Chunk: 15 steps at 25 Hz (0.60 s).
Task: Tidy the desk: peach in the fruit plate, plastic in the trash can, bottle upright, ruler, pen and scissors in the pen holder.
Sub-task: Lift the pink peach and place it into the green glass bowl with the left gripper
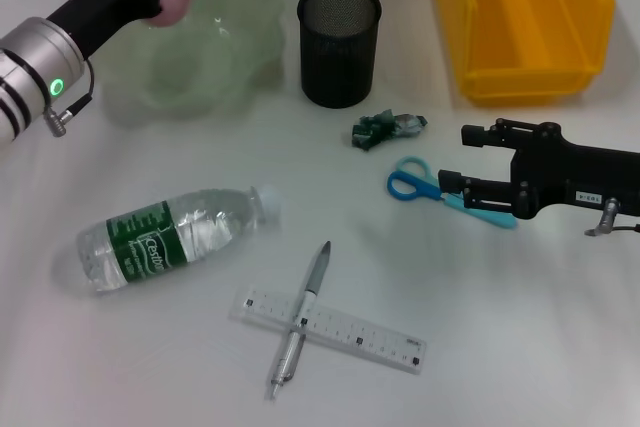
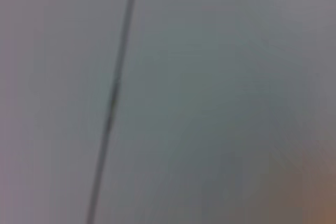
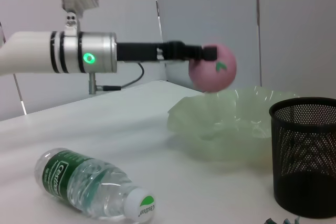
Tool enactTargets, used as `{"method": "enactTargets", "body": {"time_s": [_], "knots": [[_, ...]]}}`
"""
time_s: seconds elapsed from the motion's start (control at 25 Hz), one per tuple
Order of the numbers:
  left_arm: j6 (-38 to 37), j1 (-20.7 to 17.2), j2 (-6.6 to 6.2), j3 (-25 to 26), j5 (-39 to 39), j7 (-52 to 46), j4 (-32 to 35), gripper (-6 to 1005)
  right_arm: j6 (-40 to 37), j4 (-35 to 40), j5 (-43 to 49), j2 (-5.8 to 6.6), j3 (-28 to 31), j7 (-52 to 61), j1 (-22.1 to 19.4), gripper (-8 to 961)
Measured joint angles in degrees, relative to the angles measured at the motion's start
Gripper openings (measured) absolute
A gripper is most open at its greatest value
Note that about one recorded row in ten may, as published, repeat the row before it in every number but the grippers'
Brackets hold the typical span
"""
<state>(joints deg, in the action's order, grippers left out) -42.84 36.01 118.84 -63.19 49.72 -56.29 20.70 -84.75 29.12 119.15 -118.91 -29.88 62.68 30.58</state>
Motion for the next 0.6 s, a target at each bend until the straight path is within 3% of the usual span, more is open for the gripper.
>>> {"method": "enactTargets", "body": {"time_s": [0.08,0.24,0.4,0.6], "knots": [[5.88,1.65,0.00,0.21,-1.51,0.97,-2.16,44,-0.07,-0.01,-0.10,-0.01,0.00,0.00,0.00,722],[7.49,2.12,-0.01,0.17,-1.98,1.81,-2.81,45,-0.57,-0.06,-0.14,-0.08,0.00,0.00,0.00,721],[7.25,1.93,-0.01,-0.47,-1.76,1.96,-2.85,226,-0.59,-0.09,-0.16,-0.10,0.00,0.00,0.00,721],[7.11,1.93,0.01,-0.82,-1.77,1.63,-2.86,367,-0.59,-0.12,-0.16,-0.10,0.00,0.00,0.00,722]]}}
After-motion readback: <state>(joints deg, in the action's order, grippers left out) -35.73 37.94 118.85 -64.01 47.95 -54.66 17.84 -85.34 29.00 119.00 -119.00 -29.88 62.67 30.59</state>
